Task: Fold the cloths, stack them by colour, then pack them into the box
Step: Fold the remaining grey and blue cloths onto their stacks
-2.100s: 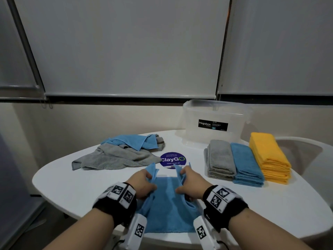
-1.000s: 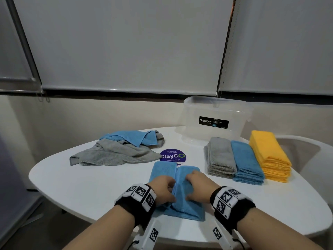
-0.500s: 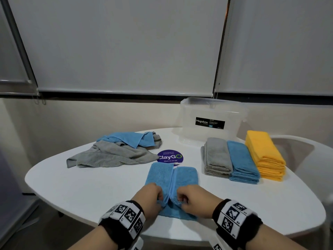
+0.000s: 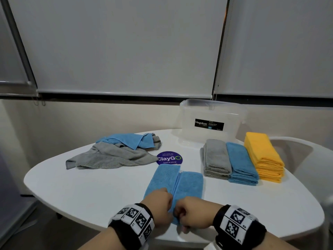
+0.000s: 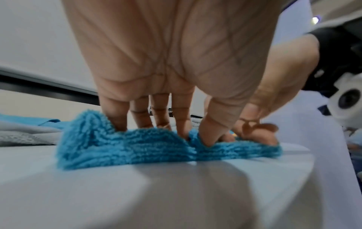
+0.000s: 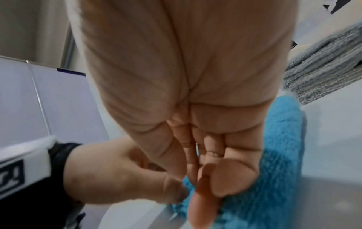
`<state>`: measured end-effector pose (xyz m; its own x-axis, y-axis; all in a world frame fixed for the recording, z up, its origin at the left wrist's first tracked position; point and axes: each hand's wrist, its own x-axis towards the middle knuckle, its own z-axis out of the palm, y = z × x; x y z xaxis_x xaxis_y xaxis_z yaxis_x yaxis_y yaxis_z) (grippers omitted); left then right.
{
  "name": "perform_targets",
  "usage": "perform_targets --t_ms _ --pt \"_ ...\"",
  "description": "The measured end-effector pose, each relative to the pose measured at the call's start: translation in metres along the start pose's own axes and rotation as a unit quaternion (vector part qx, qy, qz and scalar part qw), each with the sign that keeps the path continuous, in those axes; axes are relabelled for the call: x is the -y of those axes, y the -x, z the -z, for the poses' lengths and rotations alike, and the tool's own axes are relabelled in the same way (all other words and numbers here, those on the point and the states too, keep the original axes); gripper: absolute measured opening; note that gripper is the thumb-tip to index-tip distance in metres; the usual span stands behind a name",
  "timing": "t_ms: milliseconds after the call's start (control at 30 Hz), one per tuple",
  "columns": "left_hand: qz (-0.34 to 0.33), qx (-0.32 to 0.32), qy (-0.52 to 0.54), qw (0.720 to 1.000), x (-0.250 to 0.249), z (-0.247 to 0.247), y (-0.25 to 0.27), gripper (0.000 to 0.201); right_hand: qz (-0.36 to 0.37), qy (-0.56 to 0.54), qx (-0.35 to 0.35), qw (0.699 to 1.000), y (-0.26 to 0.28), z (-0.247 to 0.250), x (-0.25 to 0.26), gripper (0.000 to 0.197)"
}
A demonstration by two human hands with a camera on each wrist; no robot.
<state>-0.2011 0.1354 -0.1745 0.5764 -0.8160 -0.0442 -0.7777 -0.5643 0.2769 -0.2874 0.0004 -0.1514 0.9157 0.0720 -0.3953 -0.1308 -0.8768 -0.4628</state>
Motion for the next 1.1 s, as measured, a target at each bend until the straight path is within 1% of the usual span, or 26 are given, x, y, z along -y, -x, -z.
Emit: perform_targets --t_ms 67,100,167,233,300,333,400,467,533,567,633,667,733,767,867,1000,1100 --pt "-0.028 0.009 -0.013 0.999 0.005 -0.001 -0.002 0.031 0.001 -0.055 0.010 0.998 -0.001 0.002 -0.002 0.023" --pt "-0.036 0.013 -0.015 0.999 0.008 -0.001 -0.003 0.031 0.006 -0.062 -0.003 0.998 -0.002 0.005 -0.003 0.023" --pt "-0.047 0.020 -0.018 0.999 0.013 0.002 -0.006 0.030 -0.001 0.002 -0.069 0.998 -0.009 0.016 -0.009 0.022" --pt "-0.053 0.031 -0.018 0.998 0.020 0.006 -0.010 0.025 -0.025 0.072 -0.144 0.987 -0.017 0.026 -0.021 0.028" --pt "-0.053 0.033 -0.043 0.997 0.030 0.012 -0.013 0.015 -0.044 0.081 -0.195 0.976 -0.026 0.035 -0.036 0.030" --pt "-0.040 0.024 -0.059 0.997 0.037 0.016 -0.015 0.011 -0.050 0.088 -0.210 0.972 -0.029 0.038 -0.041 0.030" --pt "0.011 -0.001 -0.087 0.996 0.050 0.021 -0.019 0.015 -0.055 0.114 -0.223 0.967 -0.035 0.044 -0.048 0.030" --pt "0.063 -0.009 -0.116 0.991 0.062 0.025 -0.022 0.018 -0.044 0.141 -0.236 0.961 -0.038 0.048 -0.049 0.031" --pt "0.102 -0.002 -0.114 0.988 0.068 0.029 -0.025 0.021 -0.035 0.159 -0.229 0.960 -0.042 0.050 -0.049 0.030" --pt "0.119 0.000 -0.100 0.988 0.069 0.029 -0.026 0.021 -0.038 0.169 -0.216 0.961 -0.044 0.050 -0.049 0.026" --pt "0.145 0.001 -0.081 0.986 0.070 0.030 -0.027 0.015 -0.051 0.186 -0.181 0.964 -0.047 0.051 -0.049 0.014" --pt "0.150 0.001 -0.080 0.986 0.070 0.029 -0.027 0.012 -0.053 0.189 -0.170 0.966 -0.049 0.051 -0.050 0.013" --pt "0.156 0.000 -0.085 0.984 0.070 0.028 -0.029 0.006 -0.055 0.187 -0.157 0.968 -0.054 0.050 -0.052 0.015" --pt "0.166 -0.002 -0.084 0.983 0.070 0.027 -0.030 0.004 -0.055 0.186 -0.155 0.969 -0.056 0.048 -0.053 0.019" --pt "0.210 -0.002 -0.061 0.976 0.070 0.029 -0.035 0.010 -0.053 0.183 -0.156 0.969 -0.062 0.045 -0.059 0.034" --pt "0.243 0.009 -0.025 0.970 0.069 0.032 -0.041 0.012 -0.051 0.213 -0.161 0.962 -0.065 0.046 -0.061 0.036" --pt "0.239 0.017 -0.036 0.970 0.069 0.034 -0.041 0.014 -0.049 0.224 -0.165 0.959 -0.065 0.048 -0.061 0.036"
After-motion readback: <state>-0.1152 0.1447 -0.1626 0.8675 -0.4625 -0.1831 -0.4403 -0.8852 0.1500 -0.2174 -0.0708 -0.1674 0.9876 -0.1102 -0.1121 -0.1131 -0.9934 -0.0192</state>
